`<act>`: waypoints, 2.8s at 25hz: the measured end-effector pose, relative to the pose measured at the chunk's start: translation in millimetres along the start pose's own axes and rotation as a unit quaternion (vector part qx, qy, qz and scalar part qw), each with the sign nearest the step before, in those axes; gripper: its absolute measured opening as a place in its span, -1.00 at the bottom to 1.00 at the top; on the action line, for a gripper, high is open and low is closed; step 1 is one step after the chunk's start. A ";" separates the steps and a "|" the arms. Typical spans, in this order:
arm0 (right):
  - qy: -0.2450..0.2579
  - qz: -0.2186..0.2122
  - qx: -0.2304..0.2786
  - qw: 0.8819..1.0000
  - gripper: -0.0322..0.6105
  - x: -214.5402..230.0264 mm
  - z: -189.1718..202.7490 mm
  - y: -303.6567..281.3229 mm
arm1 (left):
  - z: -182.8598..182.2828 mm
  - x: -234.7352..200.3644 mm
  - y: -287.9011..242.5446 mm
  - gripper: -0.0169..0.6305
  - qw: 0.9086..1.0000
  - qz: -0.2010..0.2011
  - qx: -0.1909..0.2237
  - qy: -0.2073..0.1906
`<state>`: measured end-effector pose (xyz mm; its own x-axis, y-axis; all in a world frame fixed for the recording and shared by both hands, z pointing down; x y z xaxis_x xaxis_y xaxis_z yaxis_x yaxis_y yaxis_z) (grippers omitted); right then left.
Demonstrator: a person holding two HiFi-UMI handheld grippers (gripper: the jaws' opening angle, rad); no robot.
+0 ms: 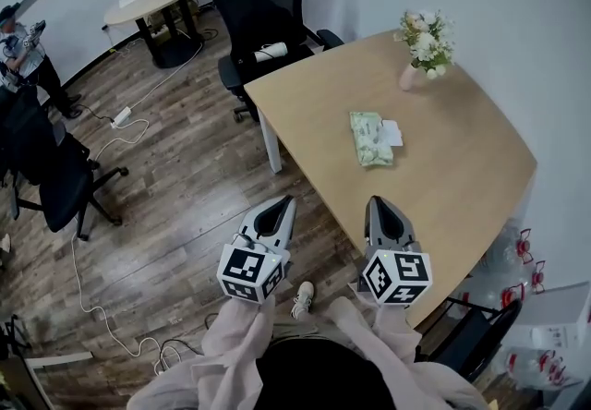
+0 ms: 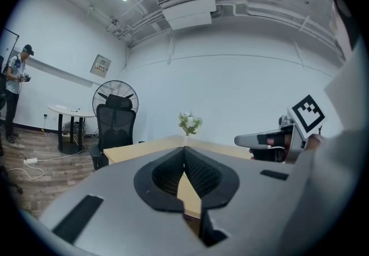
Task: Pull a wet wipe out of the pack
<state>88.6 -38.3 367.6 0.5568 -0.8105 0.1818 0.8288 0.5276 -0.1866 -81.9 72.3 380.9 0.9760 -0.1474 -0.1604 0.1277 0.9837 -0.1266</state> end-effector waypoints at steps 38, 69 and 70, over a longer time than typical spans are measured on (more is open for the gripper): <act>-0.020 0.002 -0.017 1.000 -0.86 53.7 -13.1 -127.3 | -12.6 -63.1 -123.9 -0.91 1.000 -0.012 -0.020 0.002; -0.063 0.219 -0.015 0.974 -0.86 112.5 -30.8 -195.1 | -34.1 -105.5 -298.6 -0.91 0.979 0.189 -0.078 -0.019; -0.063 0.225 -0.015 0.972 -0.86 112.9 -30.1 -194.8 | -32.9 -105.3 -302.3 -0.91 0.977 0.196 -0.081 -0.018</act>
<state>-11.6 -240.2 395.4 0.8666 -0.4603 0.1926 0.4986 0.8124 -0.3022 -229.0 -213.0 403.8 0.9502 0.2447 -0.1928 -0.2844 0.9339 -0.2167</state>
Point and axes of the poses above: the fingertips, and each gripper's own axes: y backward along the fingers, x to its right, z out of its underside, the point moved 5 cm from there along y, backward along the fingers, and after that the axes turned 6 degrees about -z, right-handed, at the moved point
